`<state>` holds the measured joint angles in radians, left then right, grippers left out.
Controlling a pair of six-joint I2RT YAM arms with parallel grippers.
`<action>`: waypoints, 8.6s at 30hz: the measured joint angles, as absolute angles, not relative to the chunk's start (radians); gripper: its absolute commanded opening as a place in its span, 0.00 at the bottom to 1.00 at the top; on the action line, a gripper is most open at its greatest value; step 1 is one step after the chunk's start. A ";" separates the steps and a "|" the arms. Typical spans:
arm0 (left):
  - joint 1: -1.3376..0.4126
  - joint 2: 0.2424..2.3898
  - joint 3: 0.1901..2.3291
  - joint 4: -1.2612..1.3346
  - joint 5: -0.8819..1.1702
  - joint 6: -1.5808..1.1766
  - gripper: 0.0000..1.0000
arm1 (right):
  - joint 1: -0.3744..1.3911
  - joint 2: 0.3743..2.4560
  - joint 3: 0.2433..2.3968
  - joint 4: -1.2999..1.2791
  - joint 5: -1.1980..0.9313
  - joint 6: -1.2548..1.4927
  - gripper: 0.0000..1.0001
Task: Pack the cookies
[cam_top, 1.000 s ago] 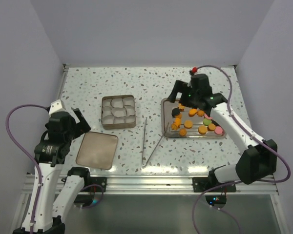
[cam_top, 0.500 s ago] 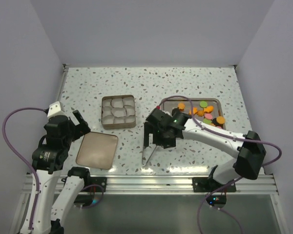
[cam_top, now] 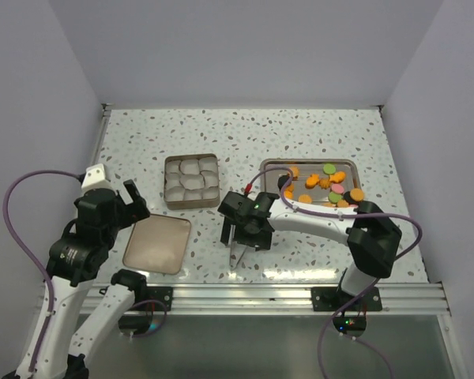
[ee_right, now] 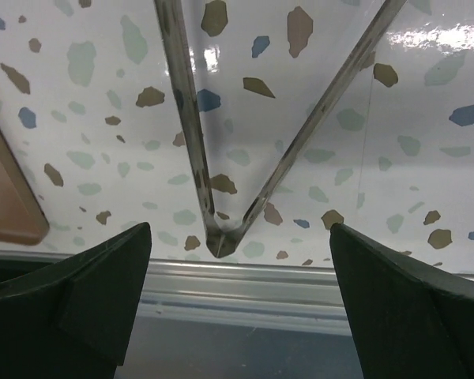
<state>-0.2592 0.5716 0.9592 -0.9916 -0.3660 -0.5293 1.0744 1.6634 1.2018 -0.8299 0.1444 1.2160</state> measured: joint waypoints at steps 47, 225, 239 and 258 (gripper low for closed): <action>-0.349 0.416 0.924 -0.965 -0.320 -0.430 1.00 | 1.140 1.694 1.462 -1.100 0.406 1.210 0.18; -0.350 0.347 0.890 -0.931 -0.210 -0.396 1.00 | 0.849 2.284 2.201 -0.683 -0.168 1.102 0.47; -0.350 0.345 0.889 -0.929 -0.208 -0.395 1.00 | 0.835 2.244 2.143 -0.688 -0.155 1.097 0.47; -0.350 0.337 0.889 -0.929 -0.208 -0.382 1.00 | 0.761 1.711 1.782 -0.746 -0.063 1.031 0.46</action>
